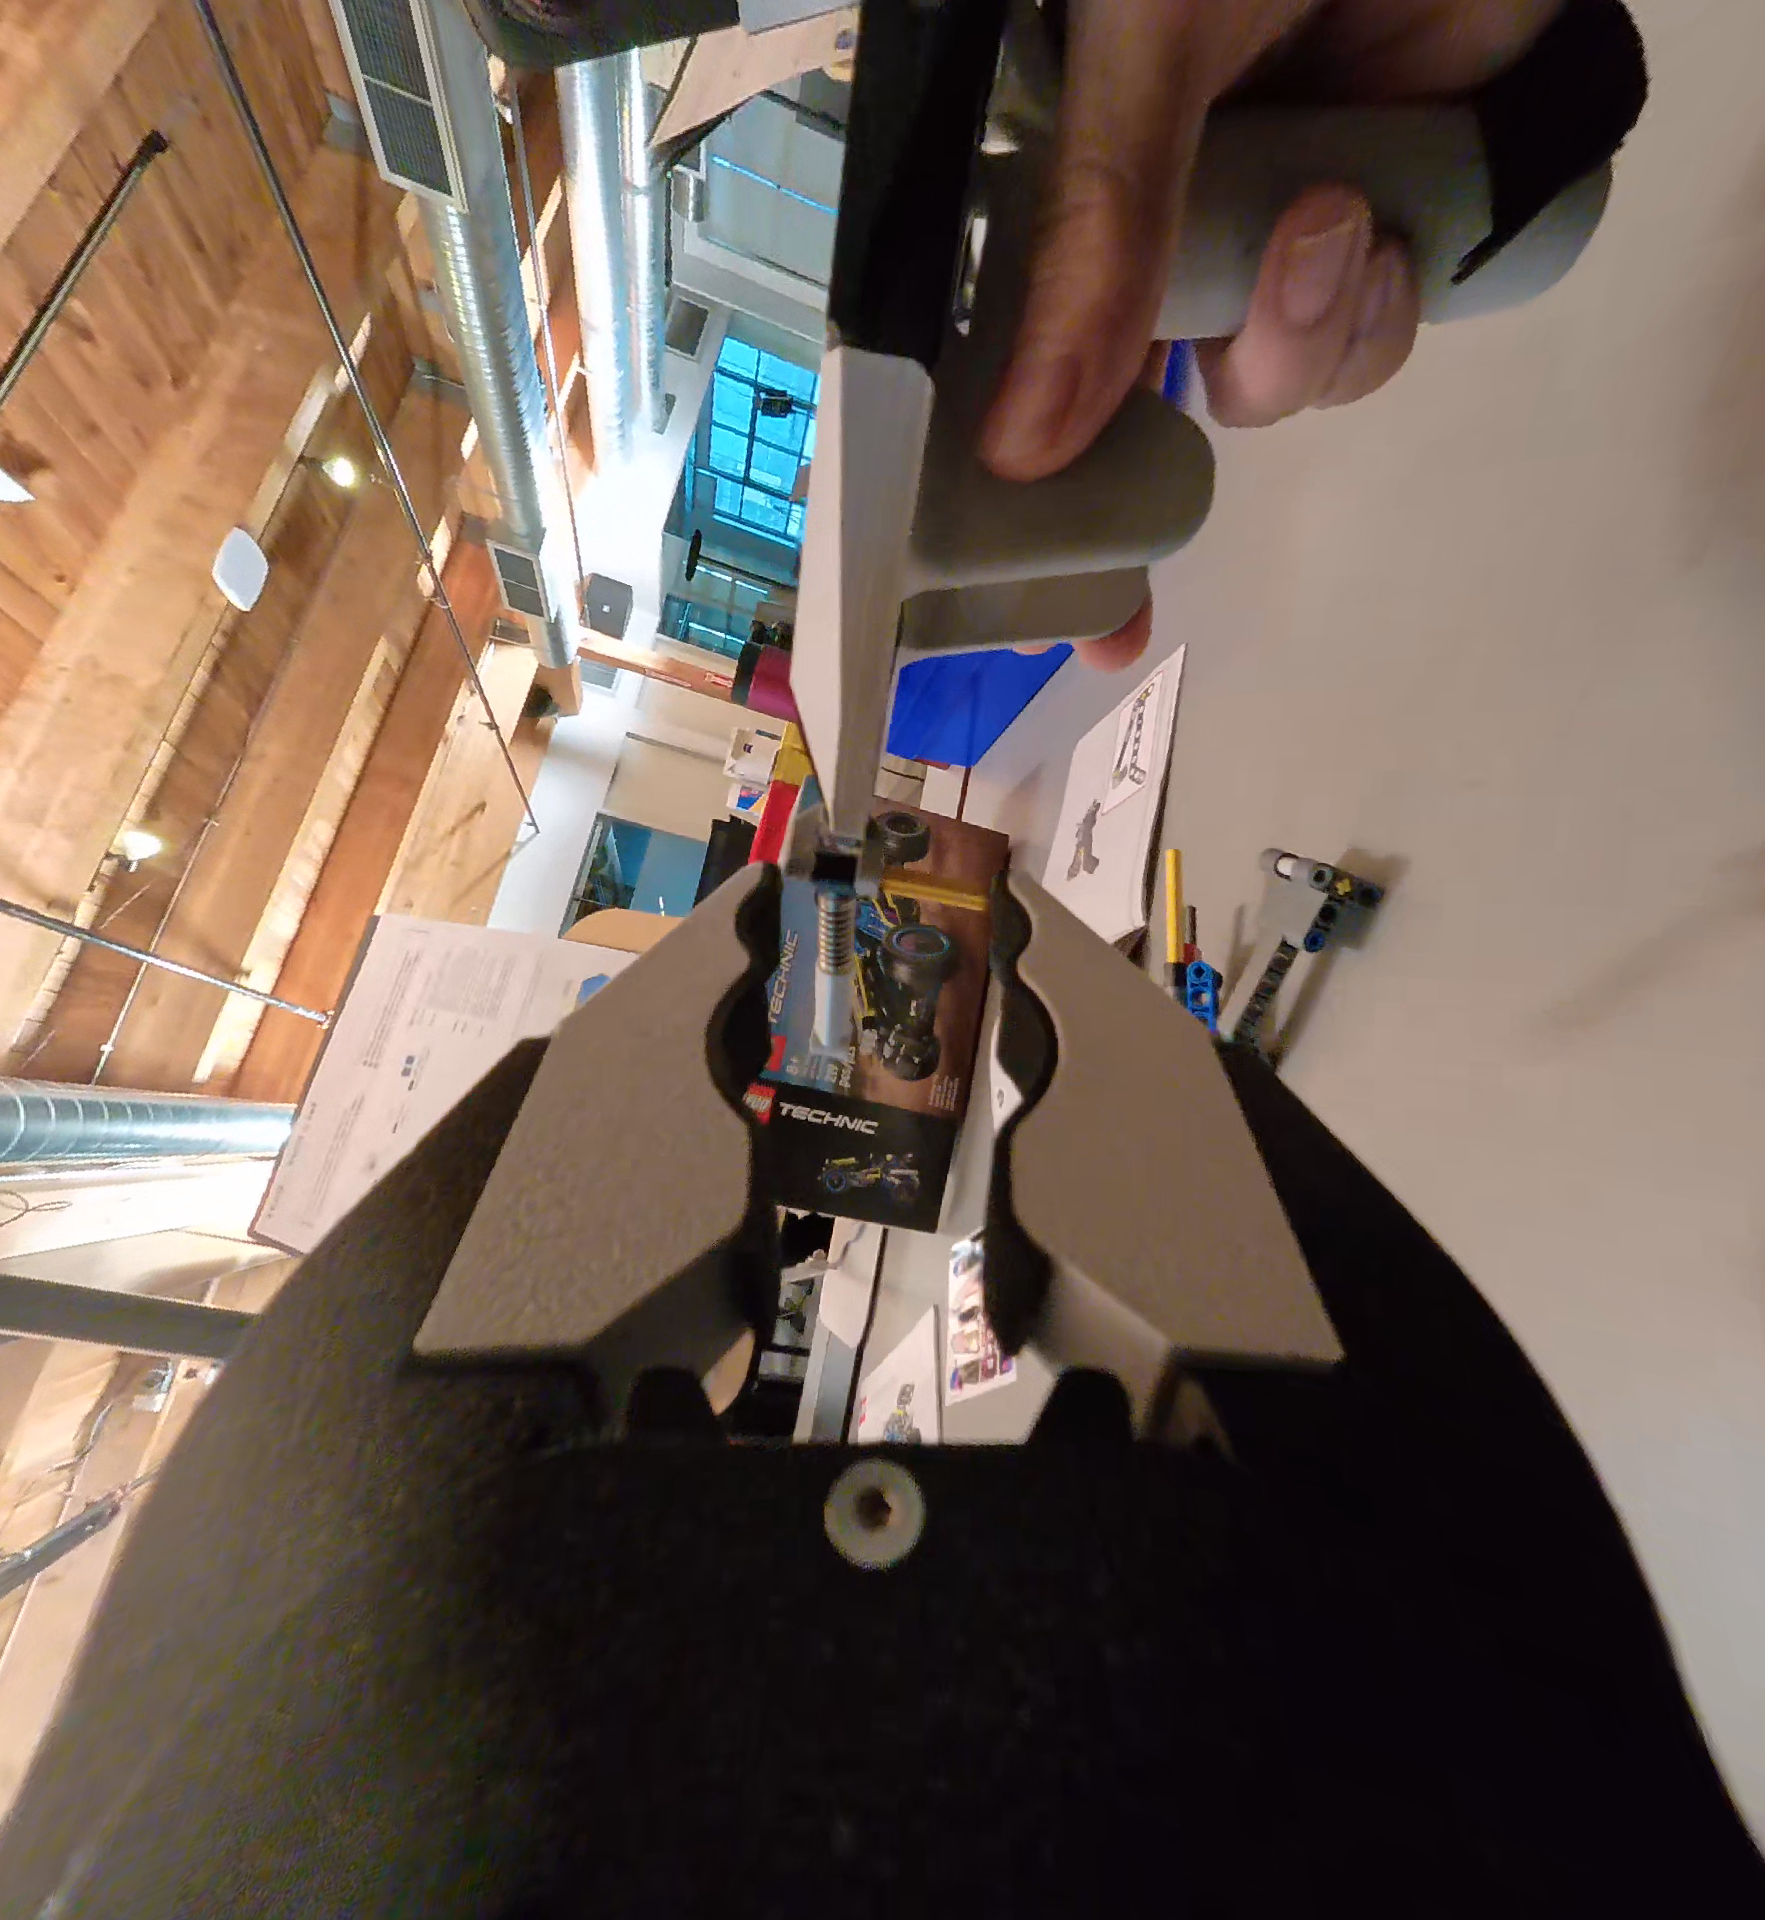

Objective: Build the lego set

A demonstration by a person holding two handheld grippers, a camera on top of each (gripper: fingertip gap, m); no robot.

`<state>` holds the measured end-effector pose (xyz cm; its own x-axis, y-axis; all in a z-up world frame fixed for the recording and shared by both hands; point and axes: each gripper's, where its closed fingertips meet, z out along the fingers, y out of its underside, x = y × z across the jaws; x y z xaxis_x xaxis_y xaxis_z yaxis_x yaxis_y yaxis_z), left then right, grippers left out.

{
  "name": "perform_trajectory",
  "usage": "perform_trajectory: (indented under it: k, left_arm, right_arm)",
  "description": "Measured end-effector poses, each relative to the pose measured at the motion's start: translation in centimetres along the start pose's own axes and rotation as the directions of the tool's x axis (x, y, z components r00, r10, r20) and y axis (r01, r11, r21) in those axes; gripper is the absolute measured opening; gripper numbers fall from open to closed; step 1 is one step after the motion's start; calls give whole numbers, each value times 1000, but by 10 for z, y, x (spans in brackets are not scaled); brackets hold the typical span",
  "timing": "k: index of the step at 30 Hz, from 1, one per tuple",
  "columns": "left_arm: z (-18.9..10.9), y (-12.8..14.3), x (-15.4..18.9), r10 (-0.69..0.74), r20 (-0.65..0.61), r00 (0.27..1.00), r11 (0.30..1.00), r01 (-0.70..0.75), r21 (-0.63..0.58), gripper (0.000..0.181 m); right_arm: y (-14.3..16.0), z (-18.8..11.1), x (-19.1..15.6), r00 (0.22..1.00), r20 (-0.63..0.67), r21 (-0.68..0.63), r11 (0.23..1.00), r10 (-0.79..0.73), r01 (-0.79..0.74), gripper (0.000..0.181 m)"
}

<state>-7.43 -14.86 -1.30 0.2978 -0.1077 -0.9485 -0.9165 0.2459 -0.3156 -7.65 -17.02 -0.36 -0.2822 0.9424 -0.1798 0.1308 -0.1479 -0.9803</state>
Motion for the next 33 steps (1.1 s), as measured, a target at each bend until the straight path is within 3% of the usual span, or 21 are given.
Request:
perform_trajectory:
  k: [15,18,22,27,33]
  left_arm:
    - [-1,5,-2,65,20,998,997,-64,-44,34]
    - [-3,5,-5,80,37,996,995,-78,-59,25]
    - [-1,5,-6,27,24,999,999,-26,-42,25]
    - [-5,-2,-15,-9,121,993,1000,7,15,31]
    - [-8,-2,-19,-36,139,990,999,32,31,42]
  right_arm:
    - [-1,2,0,999,-34,-16,1000,-14,13,6]
    - [2,4,0,999,-35,-27,1000,-11,10,6]
    - [0,4,1,998,-50,-21,999,-29,28,6]
    - [-6,2,-3,999,-34,5,999,-39,39,6]
    - [-9,1,-8,1000,-1,28,1000,-8,8,6]
